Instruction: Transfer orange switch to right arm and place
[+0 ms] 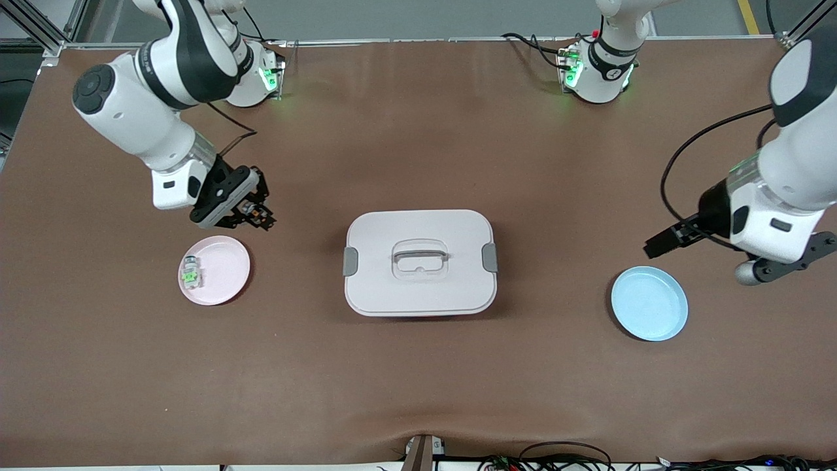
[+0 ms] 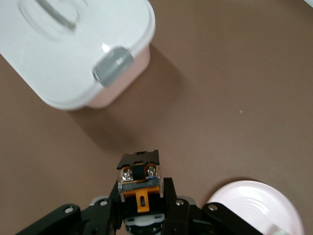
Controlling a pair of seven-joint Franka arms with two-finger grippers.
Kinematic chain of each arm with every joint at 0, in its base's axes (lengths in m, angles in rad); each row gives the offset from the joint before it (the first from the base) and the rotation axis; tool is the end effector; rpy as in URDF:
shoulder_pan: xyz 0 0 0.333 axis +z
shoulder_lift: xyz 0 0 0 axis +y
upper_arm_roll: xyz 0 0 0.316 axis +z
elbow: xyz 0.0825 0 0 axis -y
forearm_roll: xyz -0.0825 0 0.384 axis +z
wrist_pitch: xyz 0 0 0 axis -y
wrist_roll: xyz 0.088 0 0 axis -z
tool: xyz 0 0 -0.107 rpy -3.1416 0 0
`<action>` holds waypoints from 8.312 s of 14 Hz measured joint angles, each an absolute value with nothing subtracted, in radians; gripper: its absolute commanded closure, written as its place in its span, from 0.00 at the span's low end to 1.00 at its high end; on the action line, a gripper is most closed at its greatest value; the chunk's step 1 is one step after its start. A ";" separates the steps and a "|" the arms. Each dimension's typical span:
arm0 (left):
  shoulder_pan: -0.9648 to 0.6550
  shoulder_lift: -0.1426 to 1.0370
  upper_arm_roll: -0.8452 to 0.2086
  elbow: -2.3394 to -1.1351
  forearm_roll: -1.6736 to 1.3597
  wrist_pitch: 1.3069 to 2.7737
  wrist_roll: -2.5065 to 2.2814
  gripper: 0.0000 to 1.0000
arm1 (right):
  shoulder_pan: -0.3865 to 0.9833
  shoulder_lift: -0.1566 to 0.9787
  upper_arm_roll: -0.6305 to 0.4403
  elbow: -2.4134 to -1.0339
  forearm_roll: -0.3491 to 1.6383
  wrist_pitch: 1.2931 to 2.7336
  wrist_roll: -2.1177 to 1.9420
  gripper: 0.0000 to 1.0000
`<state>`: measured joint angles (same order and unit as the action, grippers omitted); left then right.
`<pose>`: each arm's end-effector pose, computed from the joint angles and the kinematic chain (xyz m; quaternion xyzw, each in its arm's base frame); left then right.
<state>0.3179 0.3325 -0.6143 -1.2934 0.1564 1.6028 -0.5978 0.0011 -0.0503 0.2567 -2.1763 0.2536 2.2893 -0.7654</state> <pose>0.6348 -0.1080 0.5877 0.9863 0.1635 0.0087 0.0221 0.5215 0.1445 0.4288 -0.8994 -0.4190 -0.1019 0.0720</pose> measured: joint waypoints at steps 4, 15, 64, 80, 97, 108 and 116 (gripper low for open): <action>0.124 0.177 -0.318 -1.389 0.125 1.583 -0.338 0.00 | -0.063 -0.047 0.256 -2.195 0.111 2.296 -0.994 1.00; -0.083 -0.014 0.001 -1.536 0.035 1.535 -0.111 0.00 | -0.186 0.167 0.256 -2.287 0.073 2.547 -1.389 1.00; -0.091 -0.026 0.001 -1.555 0.034 1.537 -0.111 0.00 | -0.253 0.256 0.251 -1.690 -0.089 1.778 -0.935 0.00; -0.091 -0.027 0.001 -1.554 0.034 1.538 -0.111 0.00 | -0.230 0.200 0.260 -1.339 -0.085 1.465 0.021 0.00; -0.092 -0.038 -0.002 -1.554 0.034 1.536 -0.111 0.00 | -0.245 0.174 0.162 -1.303 0.096 1.396 0.069 0.00; -0.092 -0.047 -0.002 -1.554 0.034 1.526 -0.111 0.00 | -0.100 0.118 0.025 -1.344 0.029 1.381 0.012 0.00; -0.092 -0.048 -0.002 -1.555 0.034 1.512 -0.111 0.00 | -0.086 -0.032 -0.028 -1.562 0.056 1.487 0.006 0.00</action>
